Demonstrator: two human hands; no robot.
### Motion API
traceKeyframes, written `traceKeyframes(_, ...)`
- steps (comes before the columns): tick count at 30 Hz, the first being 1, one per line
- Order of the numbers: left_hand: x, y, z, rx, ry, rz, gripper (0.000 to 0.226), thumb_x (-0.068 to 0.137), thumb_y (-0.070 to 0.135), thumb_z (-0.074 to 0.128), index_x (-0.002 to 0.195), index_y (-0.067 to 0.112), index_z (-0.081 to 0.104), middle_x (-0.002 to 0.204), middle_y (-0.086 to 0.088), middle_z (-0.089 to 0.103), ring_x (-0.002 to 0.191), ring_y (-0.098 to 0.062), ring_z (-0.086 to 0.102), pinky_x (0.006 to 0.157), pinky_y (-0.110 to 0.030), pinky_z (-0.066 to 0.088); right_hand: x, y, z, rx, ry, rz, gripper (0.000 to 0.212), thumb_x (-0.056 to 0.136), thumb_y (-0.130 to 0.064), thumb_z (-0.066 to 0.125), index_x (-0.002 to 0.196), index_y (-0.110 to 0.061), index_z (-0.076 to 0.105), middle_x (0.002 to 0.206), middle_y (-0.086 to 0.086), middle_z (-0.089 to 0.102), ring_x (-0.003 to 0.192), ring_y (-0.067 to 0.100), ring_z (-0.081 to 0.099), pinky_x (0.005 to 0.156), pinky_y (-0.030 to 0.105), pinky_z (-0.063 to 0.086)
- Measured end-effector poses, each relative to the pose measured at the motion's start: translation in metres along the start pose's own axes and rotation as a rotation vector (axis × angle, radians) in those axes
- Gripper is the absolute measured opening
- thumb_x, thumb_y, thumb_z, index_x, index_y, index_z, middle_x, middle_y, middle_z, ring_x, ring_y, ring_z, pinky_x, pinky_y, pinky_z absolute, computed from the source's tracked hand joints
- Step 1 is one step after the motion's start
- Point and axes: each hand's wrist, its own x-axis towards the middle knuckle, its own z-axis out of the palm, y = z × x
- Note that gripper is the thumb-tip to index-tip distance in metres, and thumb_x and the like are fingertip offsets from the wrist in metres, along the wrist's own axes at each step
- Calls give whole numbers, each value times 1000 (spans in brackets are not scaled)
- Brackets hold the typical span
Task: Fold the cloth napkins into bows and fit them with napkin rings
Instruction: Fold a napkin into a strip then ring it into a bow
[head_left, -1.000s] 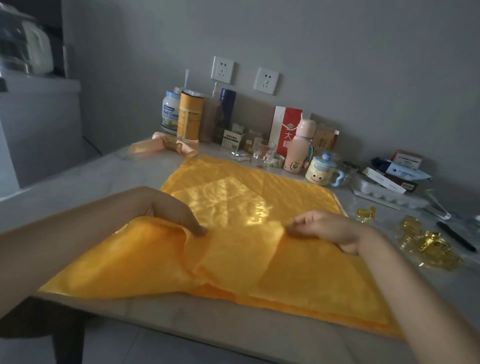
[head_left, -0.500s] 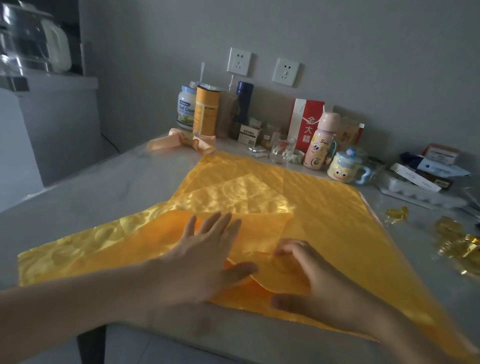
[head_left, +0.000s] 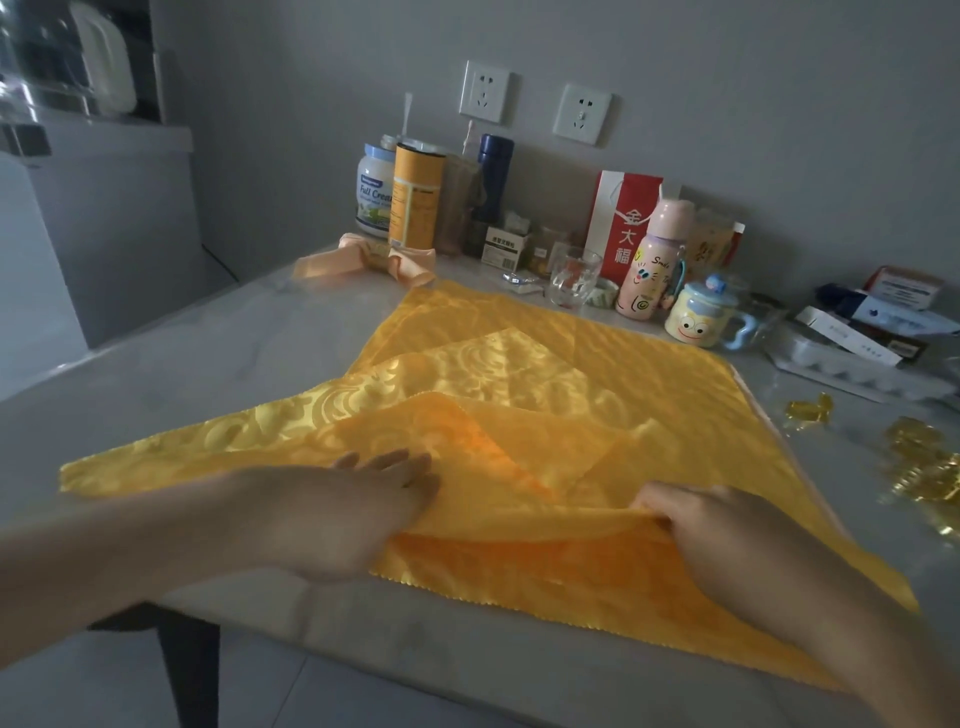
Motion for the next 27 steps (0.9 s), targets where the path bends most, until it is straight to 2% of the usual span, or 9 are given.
traceKeyframes(2,-6,-7,-12,-92,-142,36,68,100,37,35,150,21,-8,155,5,-21,144,-13,-14,119,-36,5,-3,-3,-7,261,-216,12,18,95,-47,42,110,-46,52,108,-28,56,96,-9,52,77,11,43)
traceKeyframes(4,-4,-9,-20,-177,-117,36,72,94,57,28,150,26,-5,156,9,-18,144,-10,-14,118,-34,3,5,0,-5,448,-304,37,45,84,-64,34,125,-49,44,125,-32,46,110,-16,43,88,6,37)
traceKeyframes(6,5,-8,-17,-184,-54,23,70,93,59,21,150,27,-6,156,7,-17,144,-12,-14,118,-36,-1,17,4,7,427,-250,46,54,88,-61,28,138,-42,35,143,-25,33,126,-10,33,102,11,29)
traceKeyframes(8,14,-6,-9,-189,-13,-1,70,94,60,18,150,27,-7,156,6,-18,144,-13,-15,118,-41,-4,32,6,22,345,-183,29,56,93,-57,27,146,-39,22,154,-19,12,141,-1,11,115,23,16)
traceKeyframes(12,32,-12,-9,-215,75,-55,71,93,61,17,150,26,-4,157,6,-15,145,-15,-13,118,-45,-5,63,7,35,281,-110,48,57,96,-55,25,148,-39,10,157,-13,-3,144,7,-4,118,36,5)
traceKeyframes(15,49,-19,-11,-245,117,-75,72,91,64,17,150,27,-2,157,7,-13,145,-14,-12,118,-44,-5,87,9,37,251,-72,111,59,95,-56,27,149,-35,14,158,-7,3,145,13,0,118,37,5)
traceKeyframes(20,73,-32,-8,-246,232,-54,72,90,66,18,150,30,-2,157,9,-11,144,-12,-12,118,-40,-8,124,8,40,263,148,110,44,97,-43,40,135,-21,42,141,1,38,131,18,35,110,34,27)
traceKeyframes(22,76,-34,-6,-220,271,-46,71,91,65,16,150,31,-4,157,9,-12,144,-11,-12,117,-39,-10,138,8,39,246,176,98,46,98,-39,40,139,-20,38,144,2,37,131,20,37,109,36,30)
traceKeyframes(27,78,-33,-1,-183,317,-49,70,91,64,13,150,31,-5,157,9,-13,144,-10,-14,116,-38,-11,172,13,24,233,243,239,70,98,-33,43,151,-15,1,150,11,32,132,29,37,97,37,40)
